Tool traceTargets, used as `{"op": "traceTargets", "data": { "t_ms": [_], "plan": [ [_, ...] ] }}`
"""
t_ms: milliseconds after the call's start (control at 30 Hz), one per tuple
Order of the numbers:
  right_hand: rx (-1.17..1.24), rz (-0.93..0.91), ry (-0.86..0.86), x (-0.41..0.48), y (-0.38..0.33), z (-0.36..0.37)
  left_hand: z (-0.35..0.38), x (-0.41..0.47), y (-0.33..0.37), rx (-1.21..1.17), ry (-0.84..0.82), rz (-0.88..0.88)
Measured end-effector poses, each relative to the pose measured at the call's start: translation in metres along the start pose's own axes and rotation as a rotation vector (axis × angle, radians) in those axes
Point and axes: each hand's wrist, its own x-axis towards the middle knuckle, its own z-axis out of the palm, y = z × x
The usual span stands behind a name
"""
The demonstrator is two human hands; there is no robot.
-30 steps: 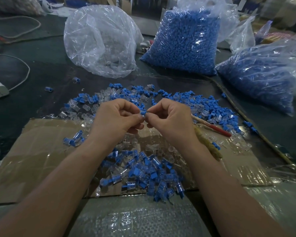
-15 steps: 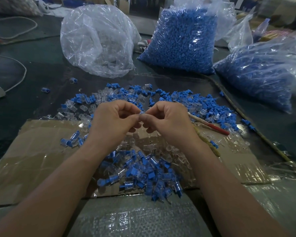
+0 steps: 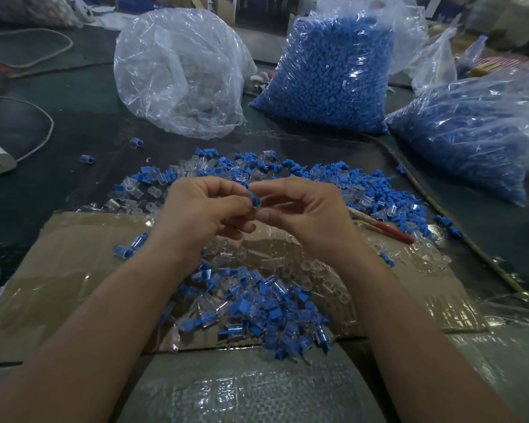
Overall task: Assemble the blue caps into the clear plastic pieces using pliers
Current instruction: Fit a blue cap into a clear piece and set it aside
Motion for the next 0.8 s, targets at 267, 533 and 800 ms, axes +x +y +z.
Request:
{"op": "traceTargets", "data": {
  "t_ms": [267, 533, 800],
  "plan": [
    [0.081, -0.059, 0.065, -0.001, 0.005, 0.003, -0.001, 0.0, 0.002, -0.07, -0.06, -0.052],
    [0.028, -0.085, 0.096, -0.002, 0.008, -0.001, -0.001, -0.001, 0.004, -0.115, -0.112, -0.06],
    [-0.106, -0.125, 0.083, -0.002, 0.011, -0.002, -0.002, 0.001, 0.004, -0.058, -0.109, -0.078]
  ]
}}
